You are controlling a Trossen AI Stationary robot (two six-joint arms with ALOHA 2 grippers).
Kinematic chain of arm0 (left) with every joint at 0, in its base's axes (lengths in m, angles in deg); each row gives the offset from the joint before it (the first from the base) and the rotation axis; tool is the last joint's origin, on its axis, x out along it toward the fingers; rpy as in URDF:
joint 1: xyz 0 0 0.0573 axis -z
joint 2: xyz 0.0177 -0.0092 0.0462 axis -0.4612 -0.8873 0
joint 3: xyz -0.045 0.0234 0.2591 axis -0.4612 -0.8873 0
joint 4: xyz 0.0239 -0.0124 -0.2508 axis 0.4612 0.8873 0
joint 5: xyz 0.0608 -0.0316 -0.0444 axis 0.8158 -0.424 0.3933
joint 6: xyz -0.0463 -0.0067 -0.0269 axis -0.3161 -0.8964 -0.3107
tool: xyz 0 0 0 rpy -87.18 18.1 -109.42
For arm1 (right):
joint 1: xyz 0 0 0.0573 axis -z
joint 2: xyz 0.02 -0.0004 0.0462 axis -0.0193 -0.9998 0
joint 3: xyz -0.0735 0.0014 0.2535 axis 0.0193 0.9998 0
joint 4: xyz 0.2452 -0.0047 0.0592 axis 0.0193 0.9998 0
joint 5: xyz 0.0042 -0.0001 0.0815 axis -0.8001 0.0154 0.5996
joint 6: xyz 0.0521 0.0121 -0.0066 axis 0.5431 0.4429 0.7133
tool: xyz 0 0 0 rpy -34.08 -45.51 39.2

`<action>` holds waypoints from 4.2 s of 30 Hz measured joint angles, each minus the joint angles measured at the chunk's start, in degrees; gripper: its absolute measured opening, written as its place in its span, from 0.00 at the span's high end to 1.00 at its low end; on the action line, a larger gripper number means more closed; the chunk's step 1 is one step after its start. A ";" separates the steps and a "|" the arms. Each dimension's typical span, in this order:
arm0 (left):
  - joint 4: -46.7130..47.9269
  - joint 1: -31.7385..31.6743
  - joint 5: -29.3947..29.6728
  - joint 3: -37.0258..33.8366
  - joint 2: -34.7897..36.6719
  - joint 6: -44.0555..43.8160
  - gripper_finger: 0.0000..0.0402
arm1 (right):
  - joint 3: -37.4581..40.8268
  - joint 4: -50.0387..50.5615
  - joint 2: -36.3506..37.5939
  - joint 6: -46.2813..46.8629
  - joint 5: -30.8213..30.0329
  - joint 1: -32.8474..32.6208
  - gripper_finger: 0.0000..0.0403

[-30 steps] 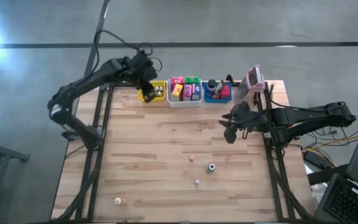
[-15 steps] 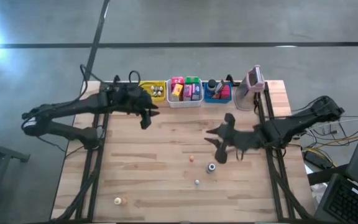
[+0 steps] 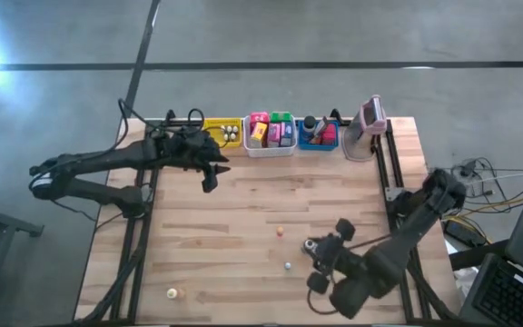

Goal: Pick & Place Kitchen Items
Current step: Put the black food coloring bottle into the yellow basket

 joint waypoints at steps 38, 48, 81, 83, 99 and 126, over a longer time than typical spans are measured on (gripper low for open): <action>-3.02 -0.05 0.24 -0.02 0.09 -0.20 0.66 | -22.20 -1.67 -42.55 44.94 -2.01 -7.32 0.54; -2.91 -0.05 0.23 -0.02 0.07 3.81 0.66 | -21.94 -0.84 -48.32 54.04 -4.75 -6.72 0.57; -2.67 -0.05 0.22 -0.02 0.07 7.12 0.66 | -28.24 12.99 -49.57 53.74 7.09 -3.89 0.59; -2.67 -0.05 0.22 -0.02 0.07 7.12 0.66 | -28.21 12.81 -49.56 53.74 7.13 -3.62 0.59; -2.66 -0.05 0.20 -0.02 0.07 7.07 0.66 | -27.82 13.16 -49.46 53.30 7.15 -1.38 0.48; -2.36 -0.07 0.19 -0.07 0.06 6.91 0.66 | -28.49 13.89 -49.66 50.89 5.68 1.24 0.67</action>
